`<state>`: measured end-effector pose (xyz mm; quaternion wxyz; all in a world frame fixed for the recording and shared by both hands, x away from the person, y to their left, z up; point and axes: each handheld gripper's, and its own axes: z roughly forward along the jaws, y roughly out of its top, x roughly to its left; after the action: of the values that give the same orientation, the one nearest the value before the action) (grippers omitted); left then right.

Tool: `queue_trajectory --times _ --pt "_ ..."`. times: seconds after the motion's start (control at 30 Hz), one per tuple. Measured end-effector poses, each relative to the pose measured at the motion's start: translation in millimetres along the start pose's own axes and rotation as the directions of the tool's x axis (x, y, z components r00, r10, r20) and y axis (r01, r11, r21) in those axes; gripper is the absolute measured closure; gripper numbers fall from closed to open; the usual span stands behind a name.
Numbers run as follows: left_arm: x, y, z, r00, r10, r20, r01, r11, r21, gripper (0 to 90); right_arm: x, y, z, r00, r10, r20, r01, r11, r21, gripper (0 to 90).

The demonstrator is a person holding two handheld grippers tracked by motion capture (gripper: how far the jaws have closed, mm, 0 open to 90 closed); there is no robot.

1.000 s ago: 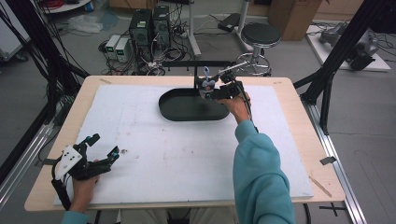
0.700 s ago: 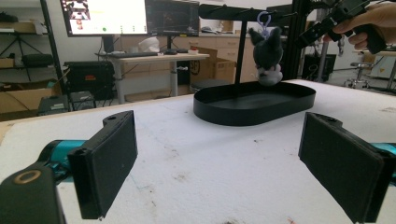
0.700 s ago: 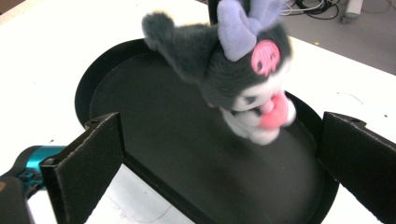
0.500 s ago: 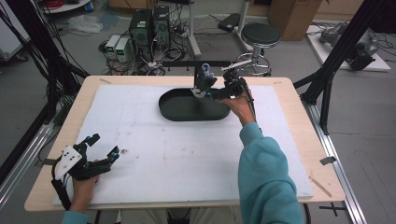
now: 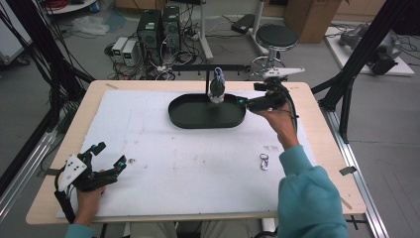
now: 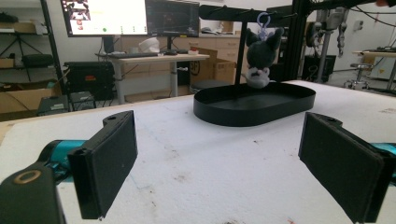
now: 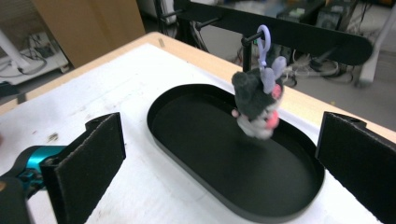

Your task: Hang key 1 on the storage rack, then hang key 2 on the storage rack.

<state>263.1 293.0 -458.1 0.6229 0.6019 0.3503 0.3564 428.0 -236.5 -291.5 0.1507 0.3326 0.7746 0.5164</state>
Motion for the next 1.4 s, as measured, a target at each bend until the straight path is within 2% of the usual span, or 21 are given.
queue_trajectory --times 0.03,0.23,0.4,0.63,0.7,1.07,1.13,1.2,1.33,1.4 --pt "-0.1 0.0 0.0 1.0000 0.001 0.000 -0.001 1.0000 0.000 12.1 0.5 -5.6 -7.1 0.9999 0.011 -0.001 -0.011 1.000 -0.007 0.7" --pt "0.1 0.0 0.0 1.0000 -0.002 0.000 0.002 1.0000 0.000 12.1 -3.1 -41.5 -40.8 0.9998 -0.015 0.011 0.015 0.997 -0.070 0.7" --pt "0.0 0.0 0.1 1.0000 -0.001 0.000 0.001 1.0000 0.000 12.1 -1.2 -73.9 -61.4 0.9986 -0.052 -0.006 0.050 0.982 -0.182 0.7" --pt "-0.4 -0.1 0.0 1.0000 0.001 -0.001 -0.001 1.0000 -0.002 12.1 5.7 -105.1 -74.6 0.9971 -0.076 -0.002 0.073 0.973 -0.221 0.7" --pt "-0.4 0.0 0.0 1.0000 0.004 -0.001 -0.004 1.0000 -0.002 12.1 6.5 -111.9 -77.6 0.9964 -0.085 0.004 0.083 0.966 -0.245 0.7" --pt "0.0 0.0 0.2 1.0000 -0.002 -0.001 0.002 1.0000 0.001 12.1 15.8 -134.0 -93.0 0.9904 -0.117 0.073 0.135 0.938 -0.318 0.7" --pt "-0.2 0.0 0.1 1.0000 0.003 -0.001 -0.003 1.0000 -0.001 12.1 15.7 -135.5 -94.3 0.9890 -0.122 0.083 0.143 0.938 -0.315 0.7" --pt "-0.7 0.0 0.0 1.0000 0.007 -0.001 -0.007 1.0000 0.000 12.1 15.2 -136.6 -95.2 0.9915 -0.108 0.073 0.126 0.939 -0.321 0.7" --pt "-0.5 0.0 0.1 1.0000 0.003 -0.001 -0.003 1.0000 -0.001 12.1 14.5 -136.4 -95.2 0.9912 -0.110 0.073 0.128 0.938 -0.322 0.7" --pt "-0.4 0.0 0.0 1.0000 0.005 -0.002 -0.005 1.0000 -0.001 12.1 14.6 -136.5 -94.8 0.9914 -0.107 0.075 0.125 0.942 -0.312 0.7"
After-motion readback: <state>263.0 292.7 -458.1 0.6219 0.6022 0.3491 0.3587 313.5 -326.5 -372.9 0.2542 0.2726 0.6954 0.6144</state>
